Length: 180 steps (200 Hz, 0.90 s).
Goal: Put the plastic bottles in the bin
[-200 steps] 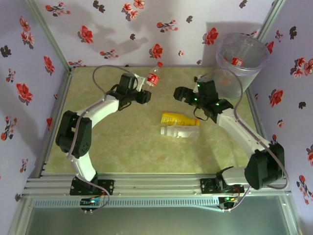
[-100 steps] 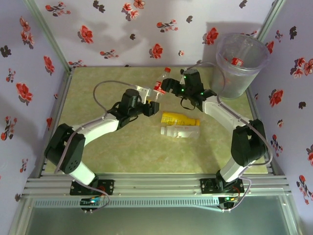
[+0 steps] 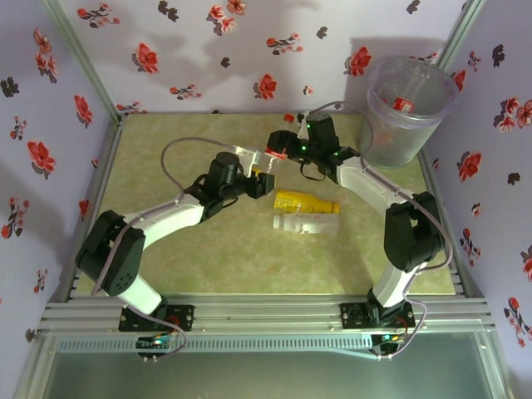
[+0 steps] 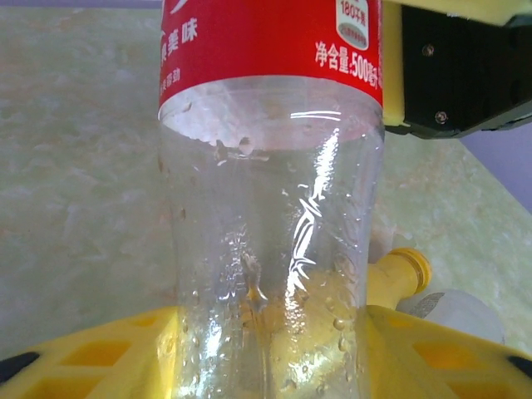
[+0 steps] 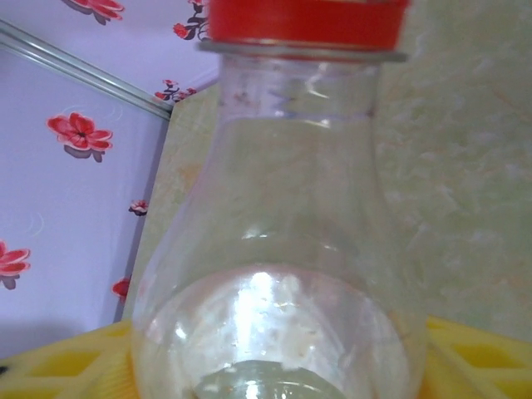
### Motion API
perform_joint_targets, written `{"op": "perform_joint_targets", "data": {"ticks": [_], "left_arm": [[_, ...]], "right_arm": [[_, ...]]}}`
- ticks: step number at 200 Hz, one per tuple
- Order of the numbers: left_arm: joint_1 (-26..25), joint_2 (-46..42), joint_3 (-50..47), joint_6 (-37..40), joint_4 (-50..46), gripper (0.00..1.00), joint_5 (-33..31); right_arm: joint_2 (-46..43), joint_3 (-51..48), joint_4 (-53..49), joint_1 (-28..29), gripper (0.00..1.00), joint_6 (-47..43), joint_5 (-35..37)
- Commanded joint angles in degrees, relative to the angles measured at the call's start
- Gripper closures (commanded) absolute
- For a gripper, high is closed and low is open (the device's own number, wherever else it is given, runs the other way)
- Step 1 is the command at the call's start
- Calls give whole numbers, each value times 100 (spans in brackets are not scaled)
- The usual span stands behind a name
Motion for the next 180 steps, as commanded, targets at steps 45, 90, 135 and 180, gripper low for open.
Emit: {"op": "perform_joint_targets", "data": {"ticks": [45, 90, 135, 180], "left_arm": [[-26, 18, 55, 118, 281, 41, 70], [-24, -203, 26, 57, 215, 10, 70], [-22, -922, -378, -56, -9, 5, 61], [-27, -1360, -814, -183, -192, 4, -44]], "right_arm": [[94, 423, -353, 30, 45, -234, 10], [-90, 636, -565, -54, 50, -638, 297], [-603, 909, -771, -669, 52, -1292, 903], [-1127, 937, -270, -1114, 52, -2520, 2321]]}}
